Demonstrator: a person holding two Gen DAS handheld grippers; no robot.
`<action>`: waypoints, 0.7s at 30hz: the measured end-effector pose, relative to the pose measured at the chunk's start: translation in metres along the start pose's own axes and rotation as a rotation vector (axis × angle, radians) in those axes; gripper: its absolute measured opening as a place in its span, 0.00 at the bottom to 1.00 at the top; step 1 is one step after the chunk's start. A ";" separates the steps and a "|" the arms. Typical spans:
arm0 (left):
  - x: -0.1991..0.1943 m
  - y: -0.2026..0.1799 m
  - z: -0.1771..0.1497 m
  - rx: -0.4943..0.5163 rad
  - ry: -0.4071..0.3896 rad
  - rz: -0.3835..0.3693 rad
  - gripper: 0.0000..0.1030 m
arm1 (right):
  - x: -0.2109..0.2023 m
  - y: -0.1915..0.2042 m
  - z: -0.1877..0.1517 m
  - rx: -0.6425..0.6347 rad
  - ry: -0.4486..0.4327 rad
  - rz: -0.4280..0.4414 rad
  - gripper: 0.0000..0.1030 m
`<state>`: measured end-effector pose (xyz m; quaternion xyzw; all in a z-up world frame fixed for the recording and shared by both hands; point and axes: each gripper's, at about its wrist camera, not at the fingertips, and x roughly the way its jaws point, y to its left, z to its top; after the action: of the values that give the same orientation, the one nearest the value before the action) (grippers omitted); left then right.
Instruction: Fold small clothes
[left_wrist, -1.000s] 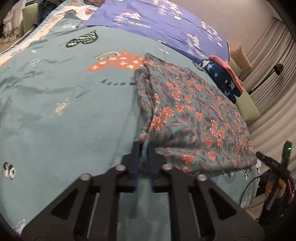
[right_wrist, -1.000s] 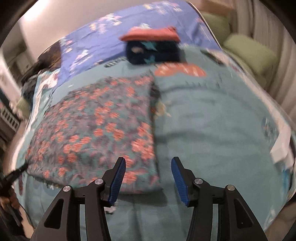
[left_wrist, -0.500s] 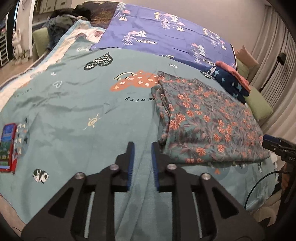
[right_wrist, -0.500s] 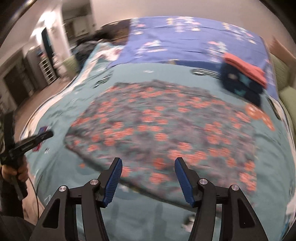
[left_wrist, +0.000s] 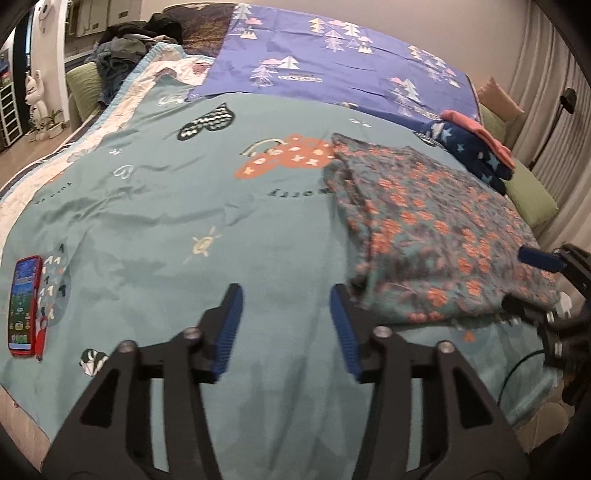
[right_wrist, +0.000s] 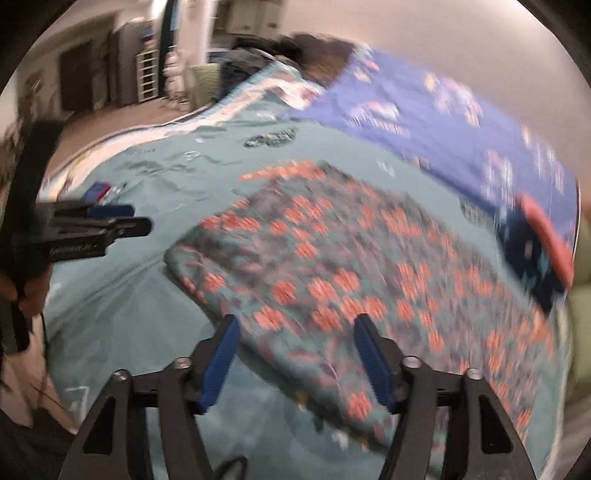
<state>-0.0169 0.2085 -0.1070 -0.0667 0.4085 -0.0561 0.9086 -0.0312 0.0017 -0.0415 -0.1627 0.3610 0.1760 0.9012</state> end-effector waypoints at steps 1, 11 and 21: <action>0.002 0.003 0.002 -0.005 -0.001 0.001 0.52 | 0.000 0.008 0.002 -0.037 -0.019 -0.015 0.72; 0.019 0.017 0.017 -0.030 0.010 -0.027 0.55 | 0.036 0.070 0.013 -0.228 -0.018 -0.024 0.73; 0.051 0.053 0.031 -0.156 0.069 -0.131 0.55 | 0.074 0.090 0.027 -0.186 -0.023 -0.097 0.72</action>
<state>0.0429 0.2555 -0.1328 -0.1616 0.4373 -0.0855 0.8805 -0.0040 0.1076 -0.0907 -0.2609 0.3247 0.1665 0.8937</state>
